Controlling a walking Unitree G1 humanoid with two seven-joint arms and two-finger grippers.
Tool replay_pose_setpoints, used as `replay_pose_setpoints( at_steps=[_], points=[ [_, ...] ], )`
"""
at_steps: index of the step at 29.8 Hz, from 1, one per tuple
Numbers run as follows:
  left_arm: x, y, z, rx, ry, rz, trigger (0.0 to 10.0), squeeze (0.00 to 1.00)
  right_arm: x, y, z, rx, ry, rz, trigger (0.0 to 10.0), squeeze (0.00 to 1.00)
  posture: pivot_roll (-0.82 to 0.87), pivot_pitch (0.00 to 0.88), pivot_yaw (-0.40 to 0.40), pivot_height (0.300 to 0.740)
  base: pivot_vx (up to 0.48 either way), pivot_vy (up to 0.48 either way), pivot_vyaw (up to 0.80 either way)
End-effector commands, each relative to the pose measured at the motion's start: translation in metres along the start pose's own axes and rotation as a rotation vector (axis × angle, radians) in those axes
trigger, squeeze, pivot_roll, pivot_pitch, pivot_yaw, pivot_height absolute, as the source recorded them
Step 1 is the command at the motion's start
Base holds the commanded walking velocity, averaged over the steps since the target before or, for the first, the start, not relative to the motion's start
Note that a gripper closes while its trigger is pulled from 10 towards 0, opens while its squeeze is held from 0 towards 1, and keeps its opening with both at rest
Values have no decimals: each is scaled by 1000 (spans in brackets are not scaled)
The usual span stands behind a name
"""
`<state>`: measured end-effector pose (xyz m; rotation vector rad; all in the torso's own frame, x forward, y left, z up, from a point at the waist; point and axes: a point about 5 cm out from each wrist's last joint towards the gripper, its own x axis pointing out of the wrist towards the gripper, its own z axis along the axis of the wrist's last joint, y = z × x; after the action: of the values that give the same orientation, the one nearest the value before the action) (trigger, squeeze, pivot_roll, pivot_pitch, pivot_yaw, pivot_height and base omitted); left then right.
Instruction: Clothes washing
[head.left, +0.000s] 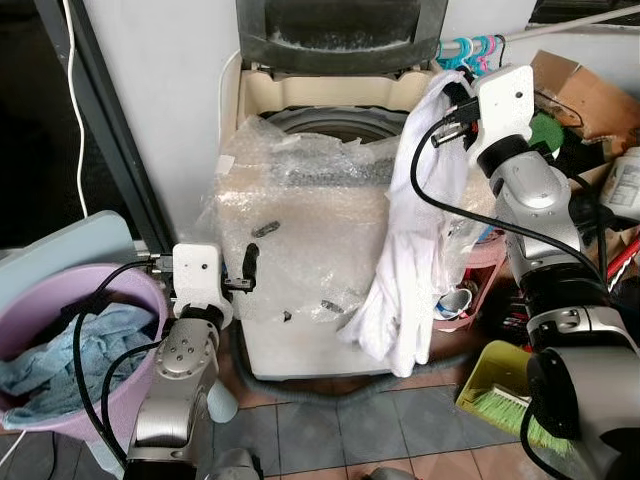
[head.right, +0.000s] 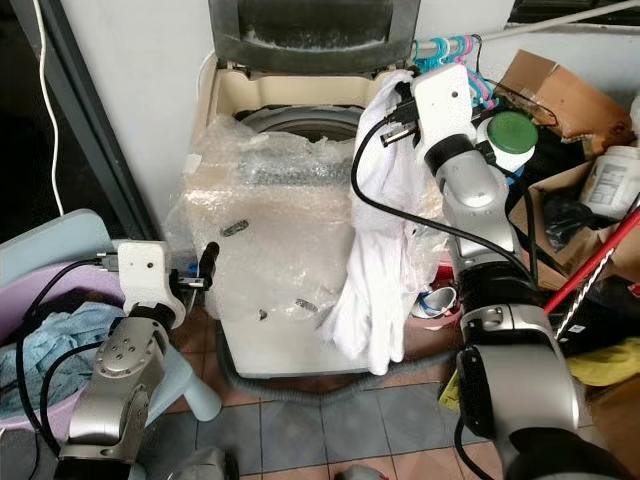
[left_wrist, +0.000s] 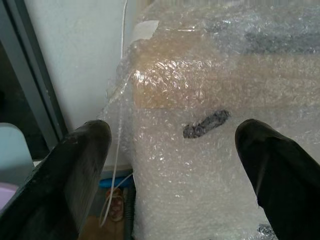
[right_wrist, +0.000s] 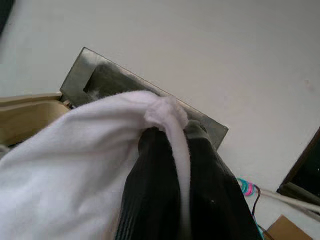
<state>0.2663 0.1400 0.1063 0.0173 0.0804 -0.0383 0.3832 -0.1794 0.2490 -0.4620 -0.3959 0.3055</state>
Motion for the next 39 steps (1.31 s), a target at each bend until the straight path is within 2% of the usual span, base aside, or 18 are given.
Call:
replay_pose_setpoints(
  at_steps=[1,5,14,16,20,22,23,24,25,26,27,30,33,34,35,36,37,39],
  points=[
    [2,1,0,7,1,5,10000,0,15,0,38,-95,-151,68,10000,0,-31,0,-4,740,315,0,675],
    [3,0,-1,5,2,10,10000,0,26,3,60,-127,-214,168,10000,0,-30,0,-12,740,312,0,664],
    [2,-2,-3,-2,7,18,10000,0,39,-14,79,-118,-238,161,10000,0,-27,0,-19,740,312,0,642],
    [2,-1,-4,-2,10,19,10000,0,43,-27,81,-129,-211,106,10000,0,-27,0,-19,740,315,0,503],
    [3,-1,-6,12,28,17,10000,0,49,-63,85,-215,-95,-78,10000,0,-34,0,-13,740,292,0,0],
    [3,-1,-7,13,30,18,10000,0,49,-68,87,-225,-86,-94,10000,0,-34,0,-13,740,277,0,0],
    [4,-2,-7,13,34,17,10000,0,50,-78,96,-255,-86,-145,10000,0,-39,0,-12,740,0,0,0],
    [5,-4,-8,13,39,14,10000,0,49,-106,121,-276,-114,-296,10000,0,-45,0,-16,740,0,0,0],
    [6,-5,-8,14,40,10,10000,0,46,-122,137,-269,-139,-393,10000,0,-45,0,-16,740,0,0,0],
    [6,-5,-8,14,40,10,10000,0,46,-122,137,-269,-139,-393,10000,0,-45,0,-16,740,0,0,0],
    [5,-6,-7,5,24,15,10000,0,43,-132,149,-284,-181,-448,10000,0,-38,0,-26,740,0,0,0],
    [4,-7,-7,3,24,23,10000,0,40,-135,153,-324,-209,-469,10000,0,-37,0,-30,740,0,0,0],
    [3,-7,-7,-2,28,32,10000,0,41,-128,141,-327,-181,-442,10000,0,-32,0,-37,740,0,0,0],
    [2,-6,-8,-9,33,38,10000,0,44,-98,85,-312,-1,-296,10000,0,-28,0,-38,740,0,0,0],
    [2,-6,-8,-9,33,38,10000,0,44,-98,85,-312,-1,-296,10000,0,-28,0,-38,740,0,0,0],
    [1,-6,-8,-10,36,39,10000,0,38,-74,42,-274,152,-191,10000,0,-28,0,-37,740,0,0,0],
    [1,-6,-8,-10,36,39,10000,0,38,-74,42,-274,152,-191,10000,0,-28,0,-37,740,0,0,0],
    [0,-6,-8,-7,37,36,10000,0,28,-51,3,-168,289,-110,10000,0,-25,0,-32,740,0,0,0]
  ],
)
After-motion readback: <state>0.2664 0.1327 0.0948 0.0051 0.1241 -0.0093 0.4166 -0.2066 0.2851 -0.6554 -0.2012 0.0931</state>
